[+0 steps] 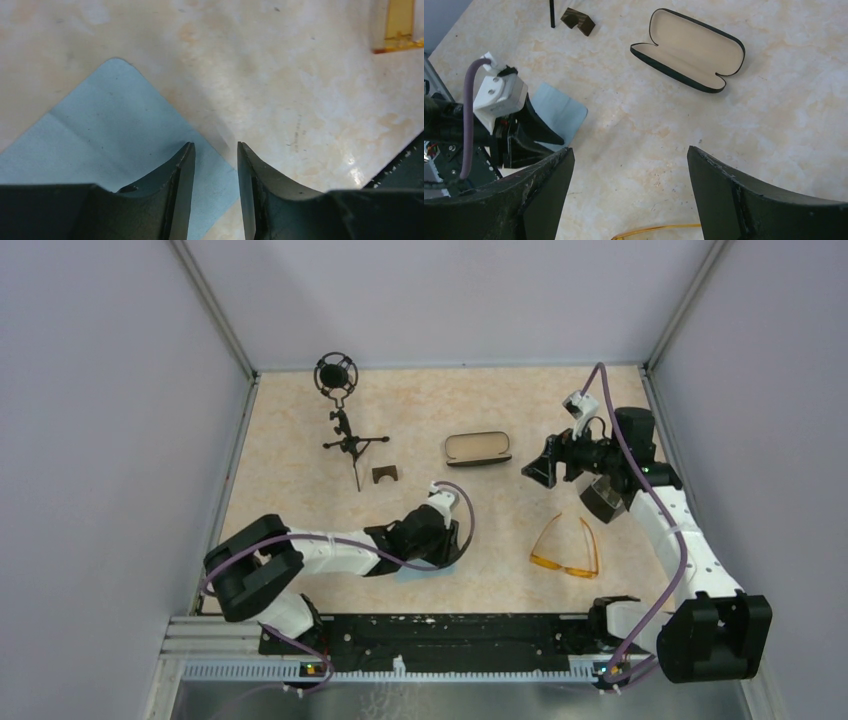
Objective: Organize the sunglasses
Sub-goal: Move the glasses cleaning cloth to the center of the board, then fold the glasses cleaning cloth at the center of the board.
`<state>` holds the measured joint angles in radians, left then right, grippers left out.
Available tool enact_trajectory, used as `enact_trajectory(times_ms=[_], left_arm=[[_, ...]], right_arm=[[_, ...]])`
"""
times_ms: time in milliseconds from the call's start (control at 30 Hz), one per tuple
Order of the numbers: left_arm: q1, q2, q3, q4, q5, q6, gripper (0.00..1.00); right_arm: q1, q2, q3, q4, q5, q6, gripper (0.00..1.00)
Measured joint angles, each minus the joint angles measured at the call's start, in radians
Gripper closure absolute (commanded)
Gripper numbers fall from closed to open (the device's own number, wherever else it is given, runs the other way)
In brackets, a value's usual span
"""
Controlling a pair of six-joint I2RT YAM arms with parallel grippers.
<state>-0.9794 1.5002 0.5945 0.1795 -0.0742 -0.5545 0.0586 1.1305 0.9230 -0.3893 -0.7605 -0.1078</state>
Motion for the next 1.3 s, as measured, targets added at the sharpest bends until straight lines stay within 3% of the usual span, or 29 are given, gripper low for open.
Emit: enact_trajectory(times_ms=[367,533,667,833,933,1133,1300], left_arm=[[-0.138,0.198,0.185,0.052,0.048,0.051,0.54],[-0.153,0.223,0.246,0.02,0.058,0.076,0.36],[-0.166,0.166,0.269,-0.039,0.051,0.105,0.27],[-0.174,-0.036,0.285,-0.165,-0.035,0.139,0.29],[-0.138,-0.116,0.289,-0.236,-0.09,0.136,0.37],[0.085,-0.17,0.146,-0.304,-0.052,0.091,0.29],[0.129,-0.172,0.054,-0.339,-0.007,0.065,0.32]], right_arm=[[-0.005,0.0,0.0,-0.005,0.042,0.0,0.16],[-0.013,0.012,0.0,-0.016,0.05,-0.004,0.15],[-0.016,0.027,0.0,-0.023,0.053,-0.023,0.16],[-0.016,0.051,0.0,-0.025,0.042,-0.059,0.32],[-0.008,0.093,0.0,-0.036,0.018,-0.091,0.4],[0.114,0.239,0.003,-0.08,0.037,-0.138,0.44],[0.302,0.394,0.036,-0.109,0.1,-0.157,0.47]])
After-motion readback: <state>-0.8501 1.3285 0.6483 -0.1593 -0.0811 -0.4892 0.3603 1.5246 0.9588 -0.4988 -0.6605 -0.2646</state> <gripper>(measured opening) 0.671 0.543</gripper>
